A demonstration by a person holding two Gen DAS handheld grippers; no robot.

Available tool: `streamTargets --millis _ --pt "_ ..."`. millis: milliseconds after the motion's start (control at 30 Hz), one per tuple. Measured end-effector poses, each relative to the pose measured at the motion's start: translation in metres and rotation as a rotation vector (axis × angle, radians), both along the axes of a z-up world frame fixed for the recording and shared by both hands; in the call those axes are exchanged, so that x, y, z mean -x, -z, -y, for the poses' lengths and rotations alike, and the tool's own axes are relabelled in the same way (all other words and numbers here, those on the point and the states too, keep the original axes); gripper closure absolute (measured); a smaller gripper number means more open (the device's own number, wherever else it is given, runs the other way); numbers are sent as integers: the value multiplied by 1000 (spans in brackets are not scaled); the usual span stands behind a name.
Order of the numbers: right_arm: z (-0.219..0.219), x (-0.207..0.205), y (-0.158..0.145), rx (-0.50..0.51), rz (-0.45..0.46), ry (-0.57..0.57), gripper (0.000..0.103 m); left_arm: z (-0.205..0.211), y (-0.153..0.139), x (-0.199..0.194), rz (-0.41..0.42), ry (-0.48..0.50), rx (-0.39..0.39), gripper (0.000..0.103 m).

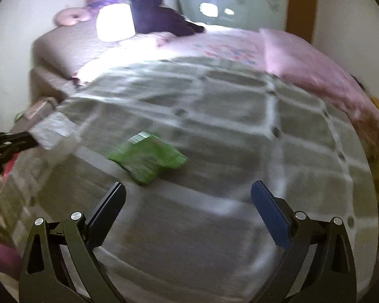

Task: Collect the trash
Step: 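Grasp the green snack bag with the right tool, then carry the tissue and green snack bag over the pink basket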

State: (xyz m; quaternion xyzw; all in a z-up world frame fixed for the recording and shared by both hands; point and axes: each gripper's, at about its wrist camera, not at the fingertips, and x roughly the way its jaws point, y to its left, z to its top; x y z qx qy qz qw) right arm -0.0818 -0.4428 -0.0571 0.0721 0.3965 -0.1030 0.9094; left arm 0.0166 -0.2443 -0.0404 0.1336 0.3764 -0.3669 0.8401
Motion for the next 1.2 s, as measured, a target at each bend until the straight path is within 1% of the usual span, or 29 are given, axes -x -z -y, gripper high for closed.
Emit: streamTargets --millis 100,200,267,433,500,533,600,667,767,967,1200 --pt "-10 -10 -6 17 15 -74 8 0 0 0 7 2 -6 93" --pt "-17 -23 -6 41 -6 -132 9 -1 1 0 10 0 -7 93" --pt "-18 -33 -5 47 -29 -154 16 -2 1 0 9 -2 -7 93" --pt "-19 -47 1 46 -79 -191 29 -4 3 -3 7 -7 -10 93" --pt "-22 -47 2 44 -74 -194 32 -5 3 -3 7 -9 -11 93" --pt "-24 -46 1 39 -72 -200 37 -5 3 -3 8 -10 -12 93" --pt "-26 -45 0 40 -63 -202 40 -6 3 -3 9 -12 -15 93" --pt "-30 -44 -2 39 -52 -210 46 -6 3 -4 10 -15 -15 93" --pt "-34 -42 -5 33 -37 -215 52 -7 2 -3 16 -17 -16 93" --pt "-41 -41 -11 4 -7 -208 58 -14 -4 -1 30 -28 -11 93" --pt "-59 -37 -17 -39 33 -225 59 -23 -14 2 52 -43 -7 93"
